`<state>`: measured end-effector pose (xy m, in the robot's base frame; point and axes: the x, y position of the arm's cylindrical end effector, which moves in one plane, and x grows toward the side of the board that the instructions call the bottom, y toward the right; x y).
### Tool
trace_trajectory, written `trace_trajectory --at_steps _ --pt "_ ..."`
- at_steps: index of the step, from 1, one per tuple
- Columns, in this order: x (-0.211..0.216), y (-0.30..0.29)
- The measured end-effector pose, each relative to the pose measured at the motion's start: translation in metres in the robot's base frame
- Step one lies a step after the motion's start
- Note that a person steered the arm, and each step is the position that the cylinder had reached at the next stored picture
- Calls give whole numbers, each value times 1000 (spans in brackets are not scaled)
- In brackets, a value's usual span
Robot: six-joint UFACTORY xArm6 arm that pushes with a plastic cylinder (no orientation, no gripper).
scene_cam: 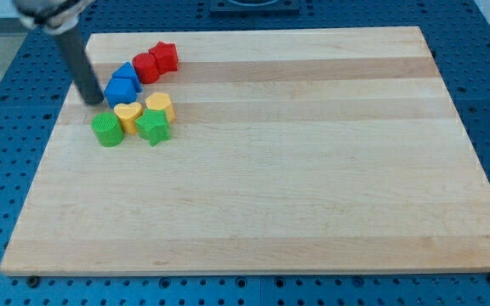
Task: Separate the red blocks from each other
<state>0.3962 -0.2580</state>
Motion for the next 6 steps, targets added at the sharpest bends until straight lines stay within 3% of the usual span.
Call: trace_trajectory --at_steps 1,2,3,5,6 --pt "88 -12" --pt "147 -14" --pt "111 -13" --pt "-105 10" --pt "-187 16"
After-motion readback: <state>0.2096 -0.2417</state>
